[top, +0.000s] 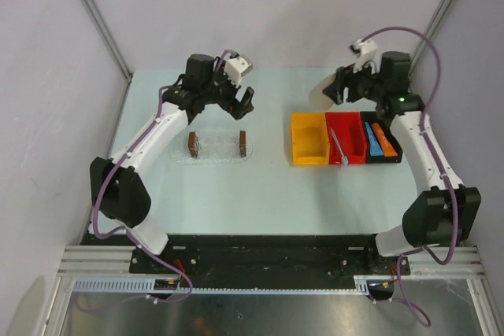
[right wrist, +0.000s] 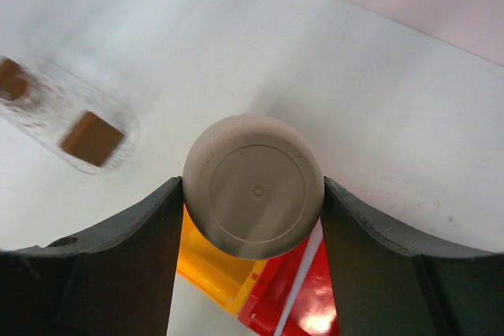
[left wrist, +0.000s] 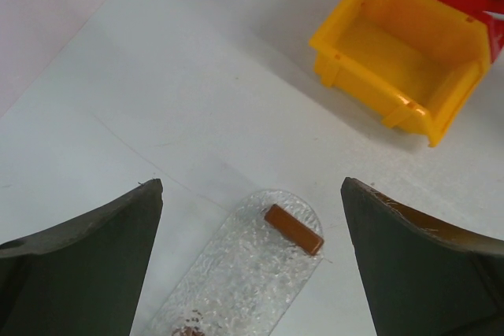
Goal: Prepare toiletry sets of a toothbrush and toothpaste on the tray
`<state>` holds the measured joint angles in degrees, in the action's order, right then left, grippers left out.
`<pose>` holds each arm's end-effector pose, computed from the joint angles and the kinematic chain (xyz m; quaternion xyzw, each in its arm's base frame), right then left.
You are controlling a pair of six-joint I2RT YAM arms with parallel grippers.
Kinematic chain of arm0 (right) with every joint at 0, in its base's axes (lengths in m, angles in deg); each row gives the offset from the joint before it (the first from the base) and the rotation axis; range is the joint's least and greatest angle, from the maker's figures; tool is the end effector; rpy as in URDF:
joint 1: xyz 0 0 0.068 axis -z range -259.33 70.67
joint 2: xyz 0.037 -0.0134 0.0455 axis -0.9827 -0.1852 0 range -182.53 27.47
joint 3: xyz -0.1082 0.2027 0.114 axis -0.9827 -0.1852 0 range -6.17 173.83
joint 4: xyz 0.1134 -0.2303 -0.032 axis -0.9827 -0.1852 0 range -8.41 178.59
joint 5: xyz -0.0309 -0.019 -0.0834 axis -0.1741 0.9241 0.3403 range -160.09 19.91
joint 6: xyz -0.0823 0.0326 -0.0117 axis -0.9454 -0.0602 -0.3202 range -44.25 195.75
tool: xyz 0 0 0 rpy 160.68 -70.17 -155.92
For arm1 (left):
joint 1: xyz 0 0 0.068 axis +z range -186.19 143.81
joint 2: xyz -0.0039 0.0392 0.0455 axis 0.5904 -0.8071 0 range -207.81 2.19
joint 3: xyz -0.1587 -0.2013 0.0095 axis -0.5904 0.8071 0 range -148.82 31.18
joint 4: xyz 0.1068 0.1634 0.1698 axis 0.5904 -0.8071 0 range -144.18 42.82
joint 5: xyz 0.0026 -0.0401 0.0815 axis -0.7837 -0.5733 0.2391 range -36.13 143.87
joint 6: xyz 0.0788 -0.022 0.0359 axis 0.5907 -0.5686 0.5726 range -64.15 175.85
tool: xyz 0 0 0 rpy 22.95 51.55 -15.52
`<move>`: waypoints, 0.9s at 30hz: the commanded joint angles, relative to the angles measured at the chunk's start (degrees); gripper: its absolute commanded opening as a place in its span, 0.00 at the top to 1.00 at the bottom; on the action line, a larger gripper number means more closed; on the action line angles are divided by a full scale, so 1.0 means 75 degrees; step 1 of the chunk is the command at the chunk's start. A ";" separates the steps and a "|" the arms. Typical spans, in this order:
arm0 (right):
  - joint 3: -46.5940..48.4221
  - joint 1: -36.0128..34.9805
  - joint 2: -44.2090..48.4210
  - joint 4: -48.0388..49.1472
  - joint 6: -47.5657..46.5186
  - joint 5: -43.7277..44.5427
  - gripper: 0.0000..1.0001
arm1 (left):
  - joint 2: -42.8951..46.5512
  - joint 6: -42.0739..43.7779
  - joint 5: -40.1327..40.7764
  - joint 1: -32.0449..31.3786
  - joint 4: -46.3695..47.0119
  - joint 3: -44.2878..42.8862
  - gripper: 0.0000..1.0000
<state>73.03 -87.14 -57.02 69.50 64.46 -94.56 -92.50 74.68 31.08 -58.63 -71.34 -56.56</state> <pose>0.3683 0.0838 0.3365 -0.2495 0.7910 0.1620 0.5346 0.3709 -0.1864 0.3138 0.3918 0.7646 -0.1872 0.4762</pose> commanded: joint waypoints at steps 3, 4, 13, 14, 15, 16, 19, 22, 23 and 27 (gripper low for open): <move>0.0702 0.1343 0.0320 -0.0104 0.2168 -0.3844 0.89 | 0.0579 -0.0518 -0.0746 -0.0500 0.0257 -0.0453 0.02; 0.0702 0.1428 0.0331 0.0152 0.2417 -0.4199 0.90 | 0.0568 -0.0704 -0.0933 -0.0570 0.0292 -0.0592 0.02; 0.0058 0.1663 0.0659 0.3218 0.5894 -0.6299 0.95 | 0.0801 -0.2144 -0.1859 -0.0887 0.1390 -0.0595 0.04; 0.0011 0.1651 0.0706 0.3550 0.6283 -0.6428 0.96 | 0.0848 -0.2310 -0.2081 -0.0887 0.1568 -0.0512 0.06; -0.0140 0.1651 0.0718 0.3901 0.6623 -0.6464 0.96 | 0.0895 -0.2451 -0.2199 -0.0899 0.1767 -0.0419 0.06; -0.0223 0.1651 0.0753 0.4787 0.7021 -0.6510 0.96 | 0.1000 -0.2788 -0.2293 -0.0922 0.2128 -0.0255 0.07; -0.0470 0.1651 0.0753 0.6359 0.8650 -0.6581 0.97 | 0.1153 -0.3259 -0.2574 -0.0969 0.2704 -0.0055 0.07; -0.0563 0.1663 0.0742 0.7322 0.9636 -0.6511 0.97 | 0.1258 -0.3761 -0.2809 -0.1074 0.3195 0.0213 0.09; -0.0587 0.1651 0.0742 0.7559 1.0090 -0.6476 0.97 | 0.1340 -0.3962 -0.2902 -0.1087 0.3511 0.0343 0.09; -0.0681 0.1628 0.0601 0.9208 1.1414 -0.6324 0.98 | 0.1329 -0.4889 -0.3020 -0.1110 0.4183 0.0450 0.12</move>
<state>68.25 -74.95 -53.31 119.77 134.47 -141.97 -84.26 47.68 11.50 -66.32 -48.19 -53.44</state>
